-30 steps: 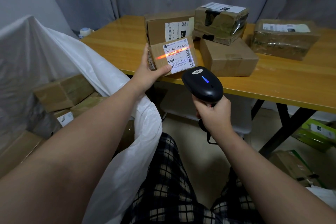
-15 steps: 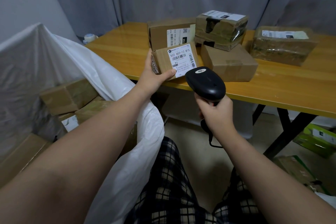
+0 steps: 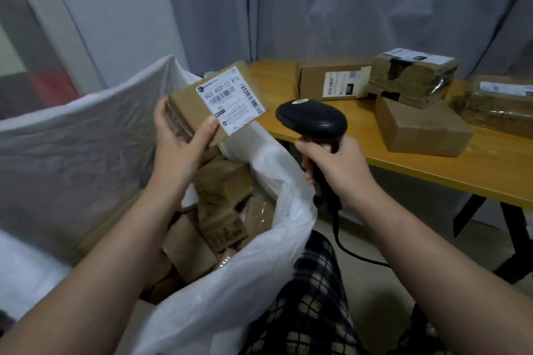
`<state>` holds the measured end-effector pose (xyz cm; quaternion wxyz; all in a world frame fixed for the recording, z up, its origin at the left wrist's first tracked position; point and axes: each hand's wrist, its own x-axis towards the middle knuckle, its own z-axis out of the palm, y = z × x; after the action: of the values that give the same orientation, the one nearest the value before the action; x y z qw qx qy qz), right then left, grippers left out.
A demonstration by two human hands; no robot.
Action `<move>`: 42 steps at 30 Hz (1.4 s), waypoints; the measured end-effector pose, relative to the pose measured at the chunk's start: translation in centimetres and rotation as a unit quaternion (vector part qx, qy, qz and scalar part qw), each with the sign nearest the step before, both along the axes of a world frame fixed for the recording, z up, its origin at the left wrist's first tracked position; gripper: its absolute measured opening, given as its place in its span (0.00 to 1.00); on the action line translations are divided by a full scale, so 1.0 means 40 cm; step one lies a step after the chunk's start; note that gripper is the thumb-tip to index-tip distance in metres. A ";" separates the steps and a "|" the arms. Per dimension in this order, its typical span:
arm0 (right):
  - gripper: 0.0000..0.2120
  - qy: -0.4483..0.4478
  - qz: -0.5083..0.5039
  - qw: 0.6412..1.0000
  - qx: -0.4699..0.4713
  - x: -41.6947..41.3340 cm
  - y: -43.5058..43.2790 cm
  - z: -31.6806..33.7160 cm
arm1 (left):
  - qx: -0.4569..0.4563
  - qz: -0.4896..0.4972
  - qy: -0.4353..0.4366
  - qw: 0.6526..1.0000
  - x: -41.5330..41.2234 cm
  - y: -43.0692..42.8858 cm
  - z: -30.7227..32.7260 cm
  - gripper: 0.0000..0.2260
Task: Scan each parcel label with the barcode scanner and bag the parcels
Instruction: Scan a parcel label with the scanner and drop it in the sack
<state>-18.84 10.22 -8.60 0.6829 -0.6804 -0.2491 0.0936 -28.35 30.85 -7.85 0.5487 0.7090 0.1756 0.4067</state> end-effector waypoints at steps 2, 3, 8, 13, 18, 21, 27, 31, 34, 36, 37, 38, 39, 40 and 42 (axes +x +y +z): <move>0.11 -0.014 0.016 0.999 -0.027 -0.023 0.057 -0.005 | 0.036 0.026 0.072 0.996 -0.060 0.048 -0.026 0.38; 0.10 -0.017 0.026 0.999 -0.038 -0.036 0.080 -0.010 | 0.055 0.032 0.121 0.991 -0.083 0.064 -0.040 0.39; 0.07 -0.038 0.030 0.996 -0.076 -0.073 0.149 -0.055 | 0.147 0.036 0.295 0.944 -0.159 0.083 -0.080 0.38; 0.05 -0.038 0.016 0.993 -0.107 -0.083 0.152 -0.083 | 0.273 0.026 0.440 0.855 -0.176 0.086 -0.088 0.35; 0.09 -0.032 -0.014 0.993 -0.109 -0.058 0.130 -0.098 | 0.357 0.006 0.423 0.833 -0.095 0.047 -0.090 0.30; 0.10 -0.035 -0.048 0.992 -0.108 -0.013 0.092 -0.092 | 0.398 -0.019 0.392 0.829 -0.001 -0.001 -0.067 0.26; 0.12 -0.025 -0.139 0.985 -0.099 0.118 -0.045 -0.052 | 0.453 -0.080 0.334 0.823 0.231 -0.128 -0.011 0.24; 0.11 -0.041 -0.227 0.967 -0.106 0.237 -0.171 -0.009 | 0.485 -0.118 0.292 0.816 0.391 -0.222 0.018 0.24; 0.05 -0.035 -0.269 0.957 -0.097 0.307 -0.272 0.013 | 0.497 -0.147 0.259 0.815 0.502 -0.295 0.027 0.25; 0.07 -0.021 -0.288 0.954 -0.079 0.343 -0.326 0.026 | 0.494 -0.164 0.236 0.820 0.577 -0.341 0.030 0.26; 0.07 -0.014 -0.296 0.953 -0.067 0.359 -0.344 0.035 | 0.476 -0.176 0.224 0.832 0.616 -0.362 0.032 0.27; 0.07 -0.011 -0.304 0.951 -0.056 0.376 -0.357 0.045 | 0.436 -0.193 0.213 0.853 0.656 -0.381 0.035 0.28; 0.05 -0.010 -0.310 0.949 -0.049 0.393 -0.365 0.056 | 0.377 -0.212 0.208 0.877 0.694 -0.397 0.041 0.29; 0.04 -0.008 -0.316 0.948 -0.042 0.411 -0.371 0.064 | 0.308 -0.229 0.209 0.899 0.732 -0.411 0.047 0.30; 0.03 -0.009 -0.323 0.946 -0.035 0.445 -0.375 0.074 | 0.194 -0.248 0.228 0.922 0.802 -0.433 0.051 0.34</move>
<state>-1.06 -4.76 -5.63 0.6498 -0.7487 -0.0185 -0.1299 3.72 13.54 -5.79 0.4291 0.8958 0.0323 0.1115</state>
